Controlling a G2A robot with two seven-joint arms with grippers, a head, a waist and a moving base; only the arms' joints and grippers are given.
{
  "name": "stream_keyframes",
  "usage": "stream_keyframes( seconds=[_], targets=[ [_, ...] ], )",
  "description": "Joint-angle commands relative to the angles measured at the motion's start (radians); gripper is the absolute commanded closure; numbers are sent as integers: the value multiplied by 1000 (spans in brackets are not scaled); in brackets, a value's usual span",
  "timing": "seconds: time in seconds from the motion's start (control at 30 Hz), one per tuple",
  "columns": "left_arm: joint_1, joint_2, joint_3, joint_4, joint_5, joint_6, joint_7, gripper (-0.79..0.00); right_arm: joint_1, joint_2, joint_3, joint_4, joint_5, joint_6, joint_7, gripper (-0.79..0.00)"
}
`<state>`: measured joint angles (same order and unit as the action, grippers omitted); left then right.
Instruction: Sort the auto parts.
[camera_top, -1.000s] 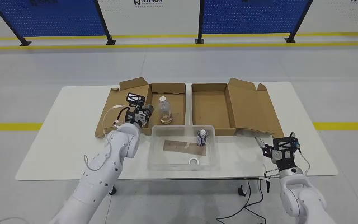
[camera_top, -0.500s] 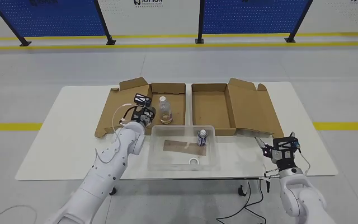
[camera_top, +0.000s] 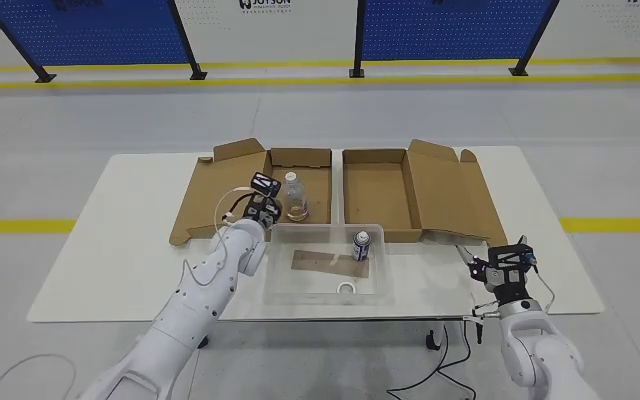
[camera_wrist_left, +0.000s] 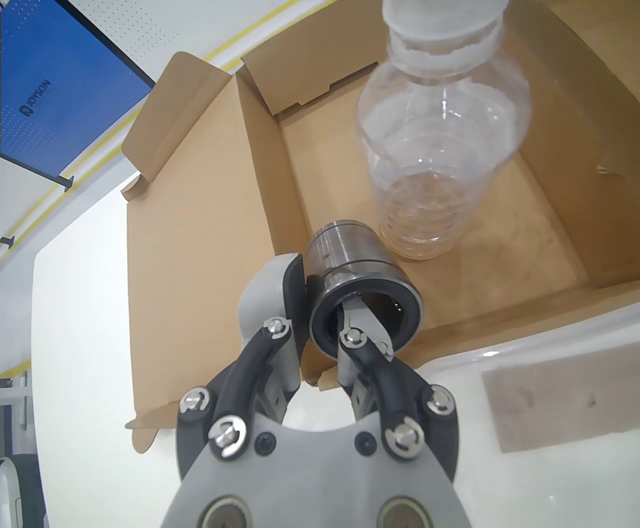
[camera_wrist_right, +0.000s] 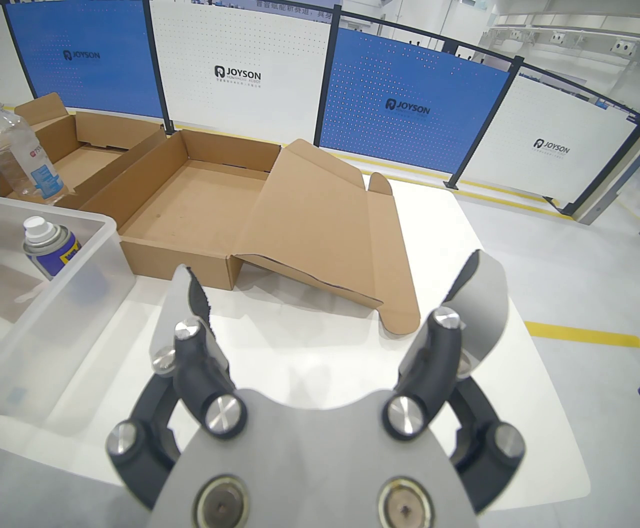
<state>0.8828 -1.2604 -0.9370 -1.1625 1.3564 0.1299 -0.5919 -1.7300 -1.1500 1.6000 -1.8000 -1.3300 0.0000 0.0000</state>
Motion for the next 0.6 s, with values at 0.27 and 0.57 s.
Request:
stream_keyframes(
  seconds=[0.27, 0.57],
  targets=[
    [-33, -22, 17, 55, 14, -11, -14, 0, 0, 0, 0, 0, 0, 0, 0, -785],
    [-56, -43, 35, 103, 31, -22, -16, 0, 0, 0, 0, 0, 0, 0, 0, -785]
  ],
)
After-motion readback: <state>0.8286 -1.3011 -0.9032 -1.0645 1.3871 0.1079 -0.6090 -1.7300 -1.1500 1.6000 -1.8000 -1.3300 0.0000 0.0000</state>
